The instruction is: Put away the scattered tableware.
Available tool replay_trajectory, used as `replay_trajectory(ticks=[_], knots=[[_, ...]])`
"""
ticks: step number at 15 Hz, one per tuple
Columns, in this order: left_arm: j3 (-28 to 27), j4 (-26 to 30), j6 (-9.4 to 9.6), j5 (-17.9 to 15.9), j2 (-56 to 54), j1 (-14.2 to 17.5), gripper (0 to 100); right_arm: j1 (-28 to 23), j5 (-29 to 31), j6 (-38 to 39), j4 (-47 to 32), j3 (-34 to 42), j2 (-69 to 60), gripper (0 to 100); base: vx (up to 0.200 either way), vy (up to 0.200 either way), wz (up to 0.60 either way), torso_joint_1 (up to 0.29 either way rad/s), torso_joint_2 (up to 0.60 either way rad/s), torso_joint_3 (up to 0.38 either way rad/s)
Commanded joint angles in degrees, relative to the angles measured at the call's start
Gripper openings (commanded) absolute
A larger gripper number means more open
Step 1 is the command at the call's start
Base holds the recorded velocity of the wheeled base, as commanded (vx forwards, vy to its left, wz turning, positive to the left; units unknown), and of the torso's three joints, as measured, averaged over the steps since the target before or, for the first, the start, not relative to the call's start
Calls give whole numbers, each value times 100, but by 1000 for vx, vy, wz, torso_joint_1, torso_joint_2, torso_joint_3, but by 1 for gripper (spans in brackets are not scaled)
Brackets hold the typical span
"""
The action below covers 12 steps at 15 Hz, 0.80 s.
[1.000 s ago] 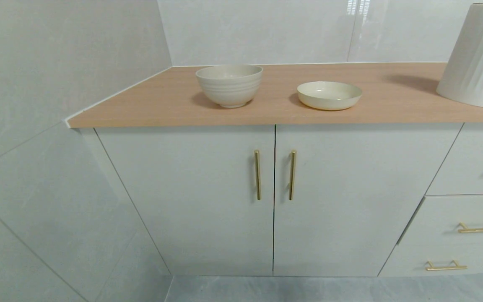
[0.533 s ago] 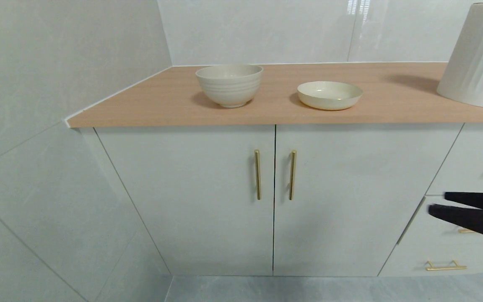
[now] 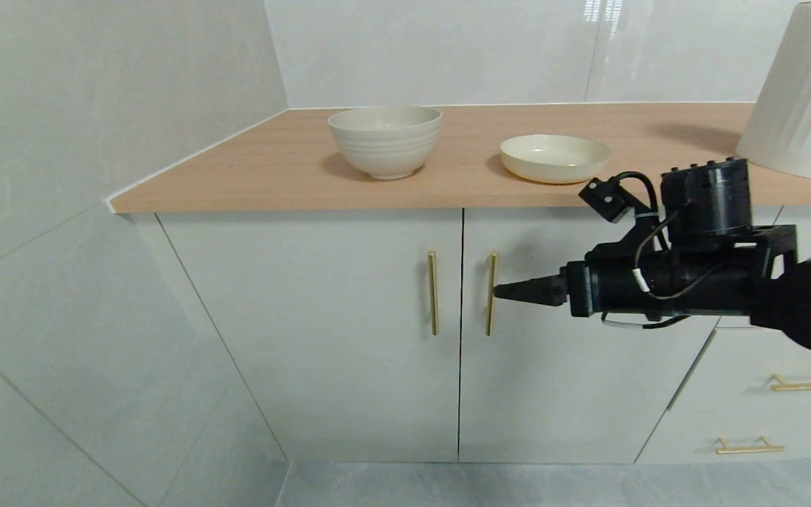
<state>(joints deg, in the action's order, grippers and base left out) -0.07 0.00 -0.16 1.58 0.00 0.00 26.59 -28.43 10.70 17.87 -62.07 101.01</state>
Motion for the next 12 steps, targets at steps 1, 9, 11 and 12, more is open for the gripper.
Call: replay_trajectory(ticks=[1, 9, 11, 12], knots=[[-1, 9, -2, 0, 9, 0, 100, 127, 276, 2, 252, -6, 630, 100, 0, 0, 0, 0, 0, 0], [-1, 0, -2, 9, 9, 0, 100, 488, 1401, 503, 1904, 108, 1333, 100, 0, 0, 0, 0, 0, 0], [-1, 0, -2, 9, 9, 0, 100, 532, 1419, 512, 2124, 99, 1518, 100, 0, 0, 0, 0, 0, 0], [-1, 0, -2, 9, 9, 0, 100, 540, 1410, 512, 2150, 90, 1544, 100, 0, 0, 0, 0, 0, 0]])
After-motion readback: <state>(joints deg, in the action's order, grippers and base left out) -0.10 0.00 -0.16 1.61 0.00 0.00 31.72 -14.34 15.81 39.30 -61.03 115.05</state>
